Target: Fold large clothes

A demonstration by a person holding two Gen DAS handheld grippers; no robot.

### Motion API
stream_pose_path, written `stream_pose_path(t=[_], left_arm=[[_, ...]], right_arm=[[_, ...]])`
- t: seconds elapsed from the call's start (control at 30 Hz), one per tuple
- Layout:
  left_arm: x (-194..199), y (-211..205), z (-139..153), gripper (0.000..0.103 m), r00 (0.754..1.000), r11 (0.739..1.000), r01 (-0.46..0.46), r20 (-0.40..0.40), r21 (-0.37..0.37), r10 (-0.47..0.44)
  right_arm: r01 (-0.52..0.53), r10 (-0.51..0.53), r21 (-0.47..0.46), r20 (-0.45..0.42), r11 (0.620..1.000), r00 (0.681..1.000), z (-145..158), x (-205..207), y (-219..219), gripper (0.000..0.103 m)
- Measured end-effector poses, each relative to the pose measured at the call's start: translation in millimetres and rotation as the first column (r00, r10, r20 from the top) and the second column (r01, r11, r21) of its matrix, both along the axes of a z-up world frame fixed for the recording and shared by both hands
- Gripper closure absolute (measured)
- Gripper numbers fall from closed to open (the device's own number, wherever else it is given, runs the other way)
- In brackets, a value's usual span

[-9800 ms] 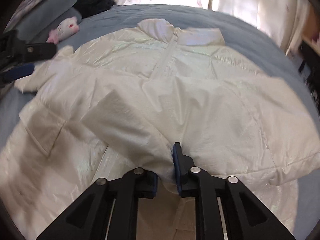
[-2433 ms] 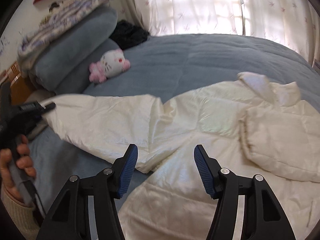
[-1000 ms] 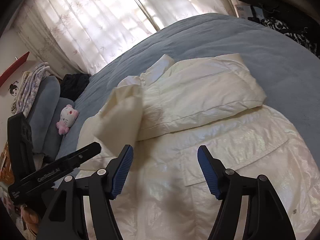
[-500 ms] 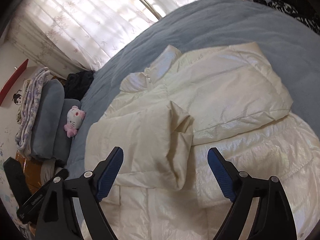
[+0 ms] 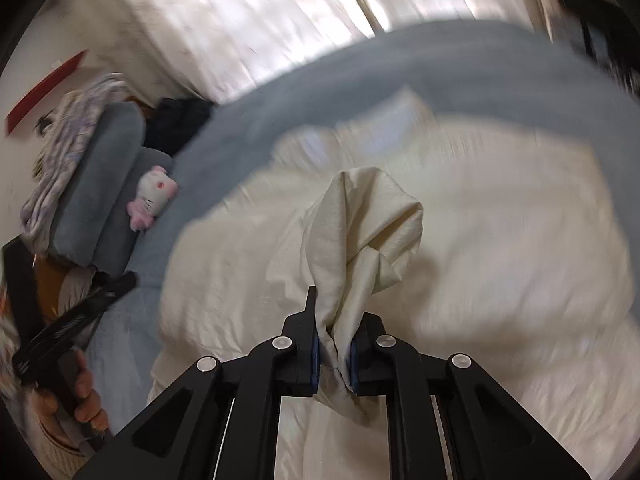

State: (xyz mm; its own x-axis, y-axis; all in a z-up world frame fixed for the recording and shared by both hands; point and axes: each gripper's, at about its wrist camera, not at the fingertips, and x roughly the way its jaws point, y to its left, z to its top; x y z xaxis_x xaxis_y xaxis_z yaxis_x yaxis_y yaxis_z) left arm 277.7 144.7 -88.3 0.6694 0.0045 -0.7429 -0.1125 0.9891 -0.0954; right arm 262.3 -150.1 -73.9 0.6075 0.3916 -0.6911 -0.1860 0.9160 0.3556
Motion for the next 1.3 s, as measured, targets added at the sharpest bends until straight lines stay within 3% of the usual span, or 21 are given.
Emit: stream_pose_path(t=[0.07, 0.13, 0.23, 0.33, 0.4, 0.47, 0.6, 0.77, 0.9, 1.0, 1.13, 1.3], left_arm=[[10.0, -3.1, 1.1, 0.049, 0.999, 1.0, -0.016, 0.038, -0.009, 0.017], [21.8, -7.0, -2.8, 0.049, 0.998, 0.999, -0.033, 0.061, -0.018, 0.034], [46.5, -13.5, -25.4, 0.05, 0.997, 0.998, -0.06, 0.044, -0.004, 0.06], [68.8, -16.3, -60.6, 0.054, 0.997, 0.997, -0.074, -0.03, 0.026, 0.075], [79.7, -15.2, -88.6, 0.054, 0.993, 0.996, -0.078, -0.081, 0.043, 0.081], [82.7, -13.5, -100.7, 0.053, 0.994, 0.996, -0.069, -0.078, 0.05, 0.073], [83.0, -12.9, -98.1, 0.053, 0.994, 0.997, -0.061, -0.083, 0.052, 0.066], [78.1, -6.4, -73.6, 0.053, 0.996, 0.998, -0.061, -0.07, -0.026, 0.059], [77.3, -15.8, -54.0, 0.053, 0.999, 0.999, -0.05, -0.02, -0.015, 0.049], [86.7, -25.6, -54.8, 0.053, 0.999, 0.999, -0.042, -0.027, -0.01, 0.042], [103.7, -34.3, -72.4, 0.053, 0.997, 0.998, -0.059, -0.059, -0.028, 0.057], [116.8, -29.0, -95.8, 0.053, 0.996, 0.996, -0.078, -0.047, 0.03, 0.08]], right_arm=[[0.028, -0.026, -0.028, 0.068, 0.999, 0.997, 15.5, 12.0, 1.2, 0.093], [0.07, -0.065, -0.057, 0.075, 0.996, 0.995, 12.3, 30.9, -1.5, 0.093], [0.121, -0.12, -0.113, 0.013, 0.986, 0.993, -17.8, 59.4, -4.8, 0.093], [0.136, -0.155, -0.147, -0.123, 0.98, 0.98, -69.2, 79.1, -14.6, 0.092], [0.139, -0.156, -0.122, -0.146, 0.983, 0.977, -84.4, 81.0, -19.8, 0.089], [0.144, -0.157, -0.097, -0.148, 0.985, 0.976, -86.2, 81.7, -23.4, 0.085], [0.173, -0.191, -0.116, -0.172, 0.978, 0.966, -70.0, 78.9, -32.8, 0.062], [0.231, -0.235, -0.09, -0.04, 0.969, 0.971, -31.1, 46.3, -44.0, 0.061], [0.153, -0.15, -0.074, 0.037, 0.986, 0.988, -7.4, 41.6, -8.7, 0.061], [0.082, -0.077, -0.098, 0.048, 0.992, 0.996, -11.8, 57.0, 33.2, 0.061], [0.017, -0.015, -0.109, 0.016, 0.994, 1.0, -39.1, 88.7, 77.6, 0.061], [0.03, -0.033, -0.197, -0.012, 0.98, 0.999, -80.9, 111.5, 68.9, 0.063]])
